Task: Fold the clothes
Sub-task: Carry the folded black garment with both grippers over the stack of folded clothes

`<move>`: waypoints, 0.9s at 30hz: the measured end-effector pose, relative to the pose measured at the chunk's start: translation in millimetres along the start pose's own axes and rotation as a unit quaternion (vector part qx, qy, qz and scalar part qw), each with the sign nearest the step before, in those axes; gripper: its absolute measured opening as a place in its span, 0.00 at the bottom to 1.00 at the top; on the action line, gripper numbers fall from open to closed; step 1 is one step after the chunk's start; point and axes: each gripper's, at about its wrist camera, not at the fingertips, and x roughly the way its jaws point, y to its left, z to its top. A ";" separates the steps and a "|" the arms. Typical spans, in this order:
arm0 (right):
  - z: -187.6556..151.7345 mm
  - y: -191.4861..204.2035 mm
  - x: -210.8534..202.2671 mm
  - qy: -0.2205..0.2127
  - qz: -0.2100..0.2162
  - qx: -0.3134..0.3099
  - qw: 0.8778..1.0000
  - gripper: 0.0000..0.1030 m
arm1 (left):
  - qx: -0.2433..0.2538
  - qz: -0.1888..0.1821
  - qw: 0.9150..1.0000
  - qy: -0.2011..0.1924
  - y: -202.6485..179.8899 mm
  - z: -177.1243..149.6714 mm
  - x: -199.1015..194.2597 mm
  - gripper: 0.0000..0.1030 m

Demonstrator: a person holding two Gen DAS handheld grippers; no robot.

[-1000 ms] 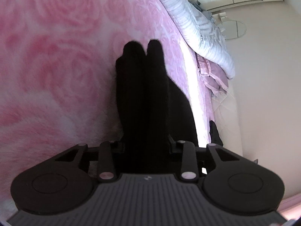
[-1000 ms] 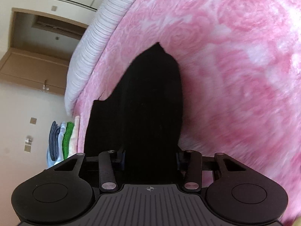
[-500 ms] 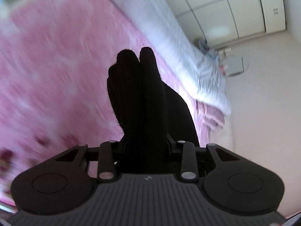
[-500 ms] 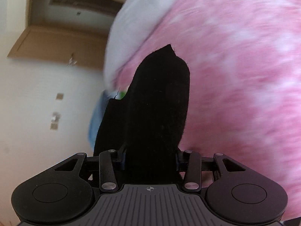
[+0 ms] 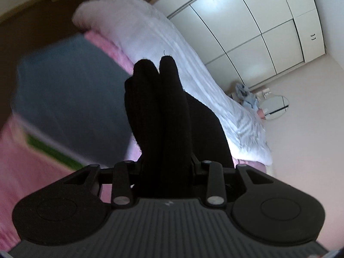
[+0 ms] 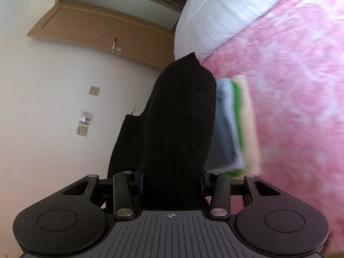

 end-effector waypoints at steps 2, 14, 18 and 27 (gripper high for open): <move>7.8 9.0 38.2 -0.006 0.001 -0.010 1.000 0.41 | 0.012 0.004 1.000 -0.007 17.7 28.4 3.1 0.30; 42.9 -12.5 158.2 -0.032 -0.019 -0.020 0.999 0.41 | 0.034 0.009 0.999 0.000 92.6 108.0 59.5 0.30; 46.3 -27.7 170.0 -0.027 -0.032 -0.011 0.999 0.41 | 0.029 0.008 0.999 0.014 117.6 100.1 60.5 0.30; 44.4 -34.9 187.4 -0.006 -0.101 -0.049 0.994 0.57 | 0.032 0.045 0.998 0.014 130.7 92.5 71.4 0.36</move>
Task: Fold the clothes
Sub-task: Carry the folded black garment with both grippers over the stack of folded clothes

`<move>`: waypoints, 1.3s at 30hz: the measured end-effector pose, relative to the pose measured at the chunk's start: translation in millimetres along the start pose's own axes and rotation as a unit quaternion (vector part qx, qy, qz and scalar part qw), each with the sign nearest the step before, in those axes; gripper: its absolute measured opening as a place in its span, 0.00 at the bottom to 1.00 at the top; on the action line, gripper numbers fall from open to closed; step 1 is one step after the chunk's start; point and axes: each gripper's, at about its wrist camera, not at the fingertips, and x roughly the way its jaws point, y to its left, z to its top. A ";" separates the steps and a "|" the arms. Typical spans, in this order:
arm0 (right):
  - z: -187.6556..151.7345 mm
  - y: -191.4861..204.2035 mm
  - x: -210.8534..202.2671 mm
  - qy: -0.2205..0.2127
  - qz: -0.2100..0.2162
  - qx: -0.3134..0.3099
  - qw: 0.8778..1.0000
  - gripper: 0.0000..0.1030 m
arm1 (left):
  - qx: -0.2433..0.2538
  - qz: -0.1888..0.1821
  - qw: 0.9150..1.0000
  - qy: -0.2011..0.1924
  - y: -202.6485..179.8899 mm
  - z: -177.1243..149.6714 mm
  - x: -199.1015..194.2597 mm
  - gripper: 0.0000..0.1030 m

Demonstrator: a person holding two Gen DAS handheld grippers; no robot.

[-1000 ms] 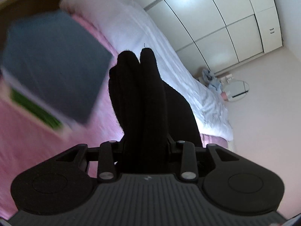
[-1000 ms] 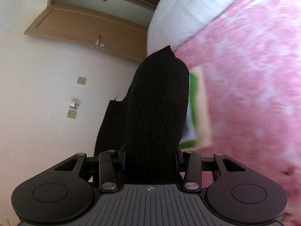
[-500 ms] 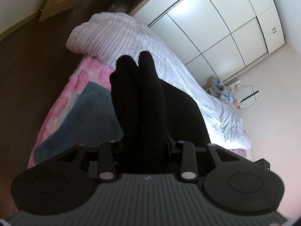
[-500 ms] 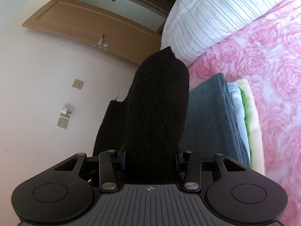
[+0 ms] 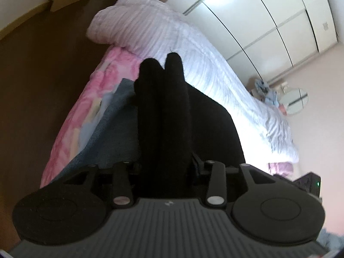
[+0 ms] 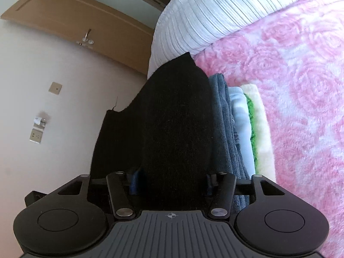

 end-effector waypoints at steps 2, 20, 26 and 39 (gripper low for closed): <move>1.4 12.4 -7.1 0.005 -0.024 -0.028 0.999 0.59 | 0.017 0.033 0.999 -0.013 -10.0 1.2 -11.0 0.36; -71.4 57.3 -51.2 0.049 -0.122 -0.262 0.956 0.14 | 0.102 0.167 0.980 -0.039 -42.4 -69.1 -49.5 0.03; -78.7 73.8 -28.8 0.062 -0.145 -0.303 0.940 0.14 | 0.111 0.188 0.975 -0.025 -32.5 -60.1 -37.8 0.00; -47.1 87.1 -47.9 0.009 -0.154 -0.316 0.936 0.15 | 0.165 0.183 0.968 -0.041 -70.3 -23.4 -31.3 0.02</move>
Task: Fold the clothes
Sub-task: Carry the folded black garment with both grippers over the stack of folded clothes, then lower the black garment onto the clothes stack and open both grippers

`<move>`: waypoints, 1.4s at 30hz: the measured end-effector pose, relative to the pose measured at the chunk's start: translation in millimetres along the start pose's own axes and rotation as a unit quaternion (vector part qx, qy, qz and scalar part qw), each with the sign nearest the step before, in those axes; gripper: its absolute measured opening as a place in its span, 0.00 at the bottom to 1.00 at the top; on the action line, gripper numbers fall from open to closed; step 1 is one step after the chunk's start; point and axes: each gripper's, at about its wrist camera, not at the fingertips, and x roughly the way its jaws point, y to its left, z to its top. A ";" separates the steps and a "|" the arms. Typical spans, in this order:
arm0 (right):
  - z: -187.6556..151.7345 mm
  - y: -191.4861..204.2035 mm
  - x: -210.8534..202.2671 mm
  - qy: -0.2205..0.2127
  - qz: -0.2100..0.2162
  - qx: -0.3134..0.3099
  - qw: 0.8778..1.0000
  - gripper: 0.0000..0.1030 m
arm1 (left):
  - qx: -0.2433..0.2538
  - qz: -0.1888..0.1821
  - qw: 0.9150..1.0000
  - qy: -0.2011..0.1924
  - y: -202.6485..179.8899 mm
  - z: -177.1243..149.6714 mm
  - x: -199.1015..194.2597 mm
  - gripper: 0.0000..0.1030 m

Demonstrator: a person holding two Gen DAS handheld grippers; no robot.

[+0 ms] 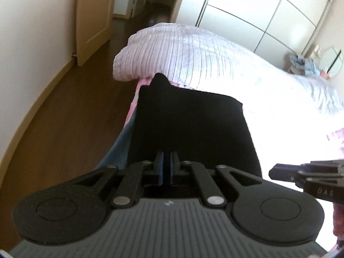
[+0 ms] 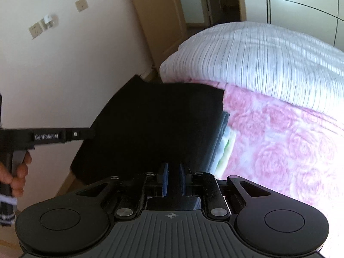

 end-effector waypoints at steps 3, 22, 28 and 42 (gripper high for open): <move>2.3 6.2 18.4 -0.001 -0.013 -0.002 1.000 0.14 | -0.004 0.003 1.000 0.008 5.6 -2.4 16.9 0.02; 82.5 -24.7 82.1 -0.037 -0.081 0.033 0.995 0.16 | -0.016 0.002 1.000 -0.010 17.4 68.3 95.0 0.02; 75.4 -16.7 101.3 -0.019 -0.096 -0.010 0.995 0.16 | -0.037 -0.018 0.999 -0.010 35.5 68.1 108.8 0.02; -6.7 17.4 -7.2 0.036 -0.006 -0.049 0.998 0.16 | -0.017 -0.002 1.000 0.009 2.7 -5.3 1.2 0.03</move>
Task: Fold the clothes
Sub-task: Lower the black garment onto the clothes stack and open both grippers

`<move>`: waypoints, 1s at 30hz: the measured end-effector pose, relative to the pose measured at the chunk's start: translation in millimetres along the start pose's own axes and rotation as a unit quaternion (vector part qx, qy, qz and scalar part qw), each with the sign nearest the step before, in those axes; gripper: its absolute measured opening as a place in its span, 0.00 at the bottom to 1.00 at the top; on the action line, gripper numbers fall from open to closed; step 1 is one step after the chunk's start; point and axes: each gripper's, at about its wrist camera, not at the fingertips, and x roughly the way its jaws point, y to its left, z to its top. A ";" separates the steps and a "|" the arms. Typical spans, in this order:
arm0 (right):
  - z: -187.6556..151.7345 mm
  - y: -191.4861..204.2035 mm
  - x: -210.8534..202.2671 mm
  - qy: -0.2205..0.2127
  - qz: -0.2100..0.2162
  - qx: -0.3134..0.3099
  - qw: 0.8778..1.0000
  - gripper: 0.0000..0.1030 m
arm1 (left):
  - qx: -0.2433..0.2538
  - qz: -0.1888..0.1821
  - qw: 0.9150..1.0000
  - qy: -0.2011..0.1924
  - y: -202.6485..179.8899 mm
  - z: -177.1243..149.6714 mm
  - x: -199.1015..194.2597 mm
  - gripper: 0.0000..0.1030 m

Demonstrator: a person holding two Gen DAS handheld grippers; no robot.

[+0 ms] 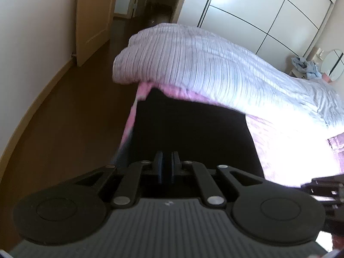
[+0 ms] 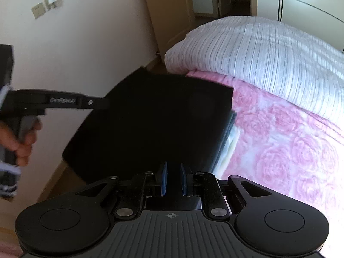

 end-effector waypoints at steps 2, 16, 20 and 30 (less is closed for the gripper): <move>-6.2 2.6 4.2 0.004 -0.002 -0.008 1.000 0.16 | -0.004 0.018 1.000 0.013 0.7 -17.9 5.7 0.08; -36.3 20.7 -36.9 0.066 0.018 -0.032 0.997 0.17 | -0.044 0.095 0.994 0.002 -57.8 -25.9 -63.0 0.33; -52.7 17.2 -60.6 0.074 -0.001 -0.029 0.997 0.18 | -0.032 0.132 0.991 0.017 -87.0 -36.7 -91.9 0.34; -59.7 5.4 -144.1 -0.012 -0.006 -0.065 0.998 0.51 | -0.067 0.171 0.977 -0.108 -163.4 -68.6 -175.8 0.74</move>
